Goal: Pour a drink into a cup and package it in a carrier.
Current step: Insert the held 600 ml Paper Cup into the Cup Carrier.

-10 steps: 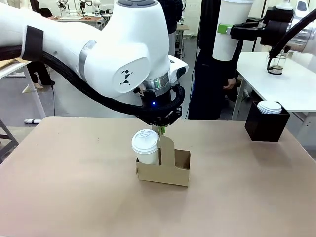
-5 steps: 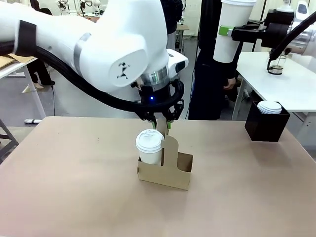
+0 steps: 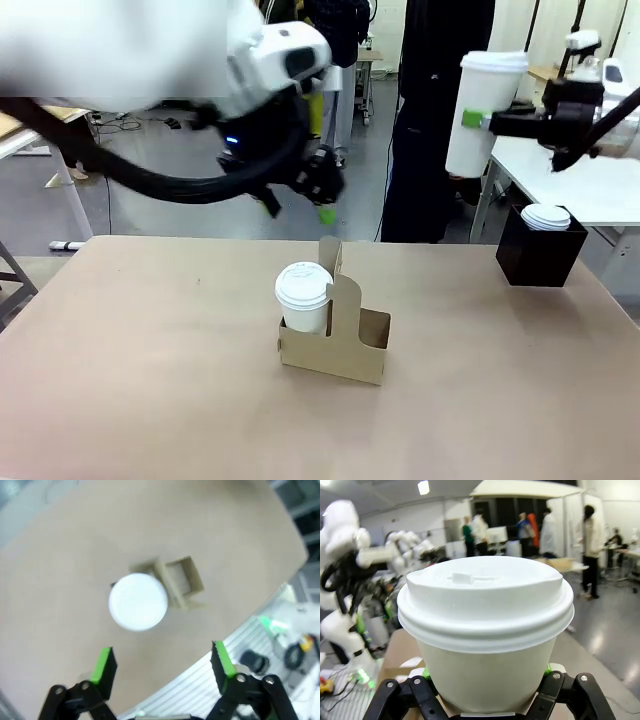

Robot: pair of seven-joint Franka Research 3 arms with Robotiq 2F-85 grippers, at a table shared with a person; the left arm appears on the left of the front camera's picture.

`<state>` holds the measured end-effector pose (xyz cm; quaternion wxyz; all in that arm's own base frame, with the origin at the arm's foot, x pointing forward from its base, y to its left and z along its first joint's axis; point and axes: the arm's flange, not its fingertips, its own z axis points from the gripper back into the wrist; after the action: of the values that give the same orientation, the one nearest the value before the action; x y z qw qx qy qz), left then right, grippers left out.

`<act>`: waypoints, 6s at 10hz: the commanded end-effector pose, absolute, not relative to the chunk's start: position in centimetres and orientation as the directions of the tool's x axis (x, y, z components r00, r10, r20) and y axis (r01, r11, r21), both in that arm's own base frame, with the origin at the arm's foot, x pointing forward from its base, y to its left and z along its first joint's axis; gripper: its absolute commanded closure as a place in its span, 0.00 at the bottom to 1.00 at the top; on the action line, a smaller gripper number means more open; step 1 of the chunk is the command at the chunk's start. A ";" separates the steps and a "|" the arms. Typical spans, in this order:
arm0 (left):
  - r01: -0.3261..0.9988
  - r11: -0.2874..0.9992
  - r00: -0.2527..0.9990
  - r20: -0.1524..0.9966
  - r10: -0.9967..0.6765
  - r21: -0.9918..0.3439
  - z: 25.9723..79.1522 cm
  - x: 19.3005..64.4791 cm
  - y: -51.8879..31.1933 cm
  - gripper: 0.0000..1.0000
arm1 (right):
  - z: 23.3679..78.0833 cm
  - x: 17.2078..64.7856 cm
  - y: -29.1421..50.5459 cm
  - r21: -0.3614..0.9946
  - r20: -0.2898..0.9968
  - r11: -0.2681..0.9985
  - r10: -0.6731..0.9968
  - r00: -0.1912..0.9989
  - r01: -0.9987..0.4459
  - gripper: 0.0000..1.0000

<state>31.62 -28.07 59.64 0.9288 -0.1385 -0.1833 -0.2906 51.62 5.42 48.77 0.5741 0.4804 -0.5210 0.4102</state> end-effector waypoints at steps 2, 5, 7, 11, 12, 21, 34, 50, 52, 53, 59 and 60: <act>0.784 0.615 0.548 0.553 -0.627 -0.080 57.9 28.5 -15.5 0.00 | 44.1 48.8 6.3 0.129 0.991 0.014 0.024 0.129 -0.992 0.19; 0.776 0.630 0.510 0.626 -0.590 -0.038 53.8 28.0 -11.3 0.00 | 42.8 48.6 6.8 0.167 0.985 0.038 0.030 0.168 -0.985 0.19; 0.809 0.586 0.507 0.574 -0.643 -0.058 56.6 28.1 -12.1 0.00 | 42.8 48.6 6.8 0.167 0.985 0.038 0.030 0.168 -0.985 0.19; 0.817 0.576 0.449 0.605 -0.657 0.019 51.1 33.2 -5.8 0.00 | 39.9 45.9 10.7 0.008 0.999 -0.230 -0.040 0.018 -0.973 0.19; 0.823 0.565 0.414 0.612 -0.674 0.065 50.0 34.2 -5.3 0.00 | 38.8 45.7 12.0 0.006 0.999 -0.257 -0.039 0.016 -0.966 0.19; 0.889 0.433 0.279 0.577 -0.768 0.147 47.5 38.3 -1.8 0.00 | 32.9 43.9 20.6 0.032 0.997 -0.276 -0.056 0.050 -0.961 0.19; 0.889 0.433 0.279 0.577 -0.768 0.147 47.5 38.3 -1.8 0.00 | 25.2 44.2 20.0 0.081 0.994 -0.343 -0.037 0.100 -0.936 0.19; 0.889 0.433 0.279 0.577 -0.768 0.147 47.5 38.3 -1.8 0.00 | 39.2 44.4 6.8 0.125 0.915 0.113 0.370 0.158 -0.986 0.00; 0.889 0.433 0.279 0.577 -0.768 0.147 47.5 38.3 -1.8 0.00 | 44.1 42.5 1.1 0.255 0.803 0.413 0.413 0.429 -0.874 0.00; 0.889 0.433 0.279 0.577 -0.768 0.147 47.5 38.3 -1.8 0.00 | 45.1 42.0 -0.9 0.259 0.751 0.512 0.427 0.504 -0.819 0.00; 0.889 0.433 0.279 0.577 -0.768 0.147 47.5 38.3 -1.8 0.00 | 43.3 40.9 -7.1 0.133 0.617 0.748 0.451 0.645 -0.651 0.00; 0.889 0.433 0.279 0.577 -0.768 0.147 47.5 38.3 -1.8 0.00 | 43.1 40.9 -7.2 0.136 0.620 0.744 0.452 0.641 -0.655 0.00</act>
<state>38.26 -1.80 47.46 0.7933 -0.0926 -0.2923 -0.5260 40.79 -7.64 43.02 0.8839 0.1839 -0.2897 0.3176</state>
